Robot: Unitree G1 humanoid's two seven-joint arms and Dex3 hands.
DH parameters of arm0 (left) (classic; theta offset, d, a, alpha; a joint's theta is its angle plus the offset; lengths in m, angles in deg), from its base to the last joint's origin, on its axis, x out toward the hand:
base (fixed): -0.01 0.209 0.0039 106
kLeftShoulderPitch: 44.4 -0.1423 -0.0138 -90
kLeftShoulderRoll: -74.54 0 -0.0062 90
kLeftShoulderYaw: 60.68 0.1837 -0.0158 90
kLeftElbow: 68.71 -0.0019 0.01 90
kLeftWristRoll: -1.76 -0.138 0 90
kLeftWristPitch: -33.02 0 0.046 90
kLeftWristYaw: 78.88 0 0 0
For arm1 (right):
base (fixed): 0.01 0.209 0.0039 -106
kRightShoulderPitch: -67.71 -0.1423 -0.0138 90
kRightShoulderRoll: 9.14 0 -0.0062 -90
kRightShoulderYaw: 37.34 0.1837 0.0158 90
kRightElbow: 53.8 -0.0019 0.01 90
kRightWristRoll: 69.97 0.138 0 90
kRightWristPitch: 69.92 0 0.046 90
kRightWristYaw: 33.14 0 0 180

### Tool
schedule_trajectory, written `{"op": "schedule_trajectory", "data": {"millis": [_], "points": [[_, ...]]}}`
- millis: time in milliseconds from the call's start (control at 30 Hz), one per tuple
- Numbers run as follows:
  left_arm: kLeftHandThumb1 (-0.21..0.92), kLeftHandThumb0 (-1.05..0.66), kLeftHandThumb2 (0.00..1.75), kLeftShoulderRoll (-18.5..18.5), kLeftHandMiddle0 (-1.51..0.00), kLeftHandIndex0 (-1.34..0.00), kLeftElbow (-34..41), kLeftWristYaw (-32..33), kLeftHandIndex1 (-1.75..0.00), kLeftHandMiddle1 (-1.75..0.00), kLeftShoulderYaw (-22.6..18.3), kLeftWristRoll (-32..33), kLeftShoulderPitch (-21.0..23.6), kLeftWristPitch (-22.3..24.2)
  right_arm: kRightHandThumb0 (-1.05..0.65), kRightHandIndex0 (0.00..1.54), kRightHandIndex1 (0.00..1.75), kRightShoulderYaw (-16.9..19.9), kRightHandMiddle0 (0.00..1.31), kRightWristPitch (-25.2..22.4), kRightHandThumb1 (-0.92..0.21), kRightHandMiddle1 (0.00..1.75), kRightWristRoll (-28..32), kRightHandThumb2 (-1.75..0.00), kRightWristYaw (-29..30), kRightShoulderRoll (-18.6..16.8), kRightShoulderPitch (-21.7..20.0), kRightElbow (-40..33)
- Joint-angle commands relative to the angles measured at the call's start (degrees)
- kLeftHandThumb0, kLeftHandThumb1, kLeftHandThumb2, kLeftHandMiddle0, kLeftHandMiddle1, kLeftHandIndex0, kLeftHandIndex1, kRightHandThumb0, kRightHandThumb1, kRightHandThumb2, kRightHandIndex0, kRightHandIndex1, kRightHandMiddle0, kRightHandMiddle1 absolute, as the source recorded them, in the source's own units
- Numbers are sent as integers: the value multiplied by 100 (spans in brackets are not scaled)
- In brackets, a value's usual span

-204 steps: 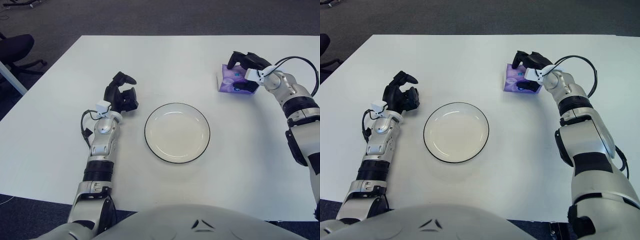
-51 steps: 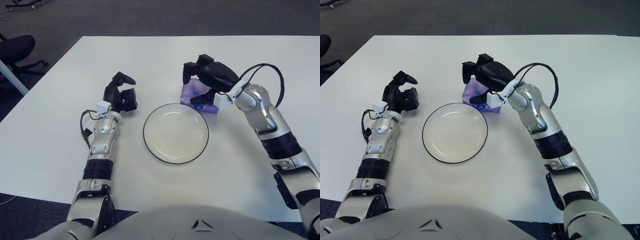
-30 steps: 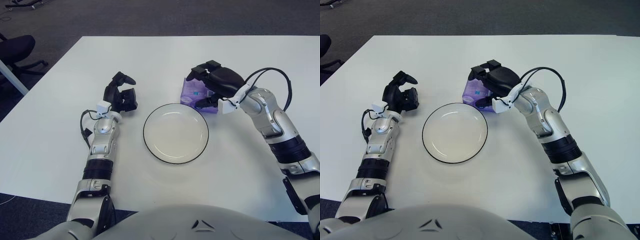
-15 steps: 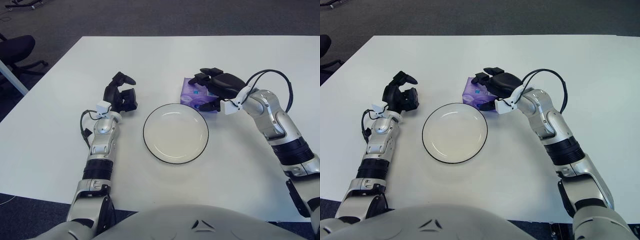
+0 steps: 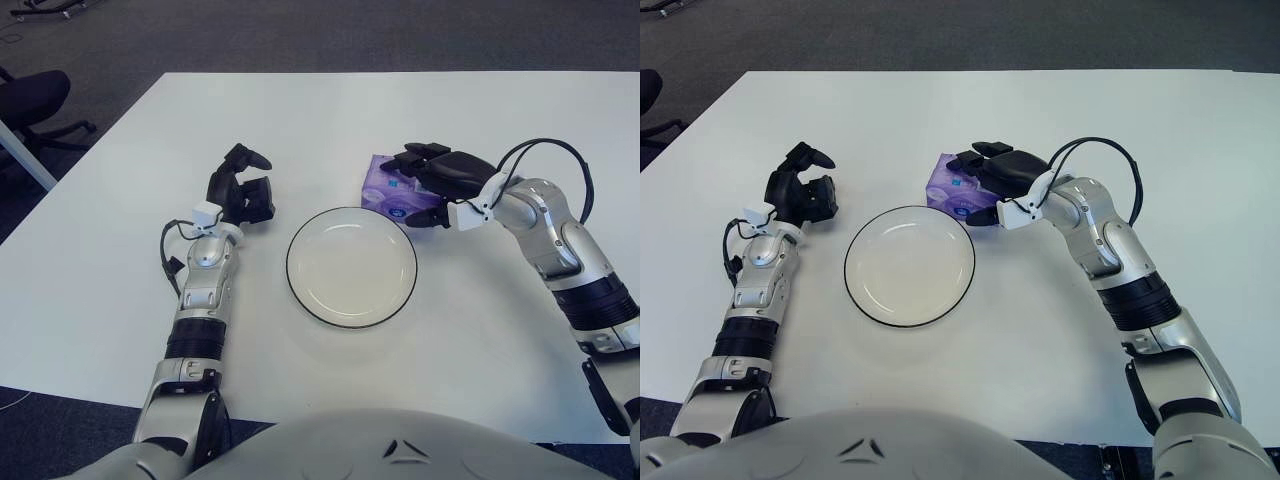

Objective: Put the tissue paper into the plate.

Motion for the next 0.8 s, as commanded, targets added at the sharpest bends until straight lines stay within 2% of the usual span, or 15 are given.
{"op": "schedule_trajectory", "data": {"millis": [0, 333, 567, 767], "points": [[32, -48, 131, 354, -133, -61, -687, 27, -175, -175, 57, -7, -1019, -54, -105, 0, 0, -50, 0, -63, -92, 45, 76, -72, -251, 139, 137, 99], [32, -48, 131, 350, -133, -61, -629, 38, -175, -175, 59, -14, -1065, -50, -105, 0, 0, -136, 0, -221, -92, 41, -51, -66, -497, 188, 92, 145], [33, -48, 130, 344, -133, -60, -598, 49, -175, -175, 71, -36, -1086, -35, -105, 0, 0, -131, 0, -294, -92, 41, -198, -61, -413, 189, 162, 208], [34, -47, 129, 349, -133, -60, -621, 8, -175, -175, 52, 10, -1077, -55, -92, 0, 0, -79, 0, -521, -90, 47, -414, -43, -124, 118, 313, 196]]}}
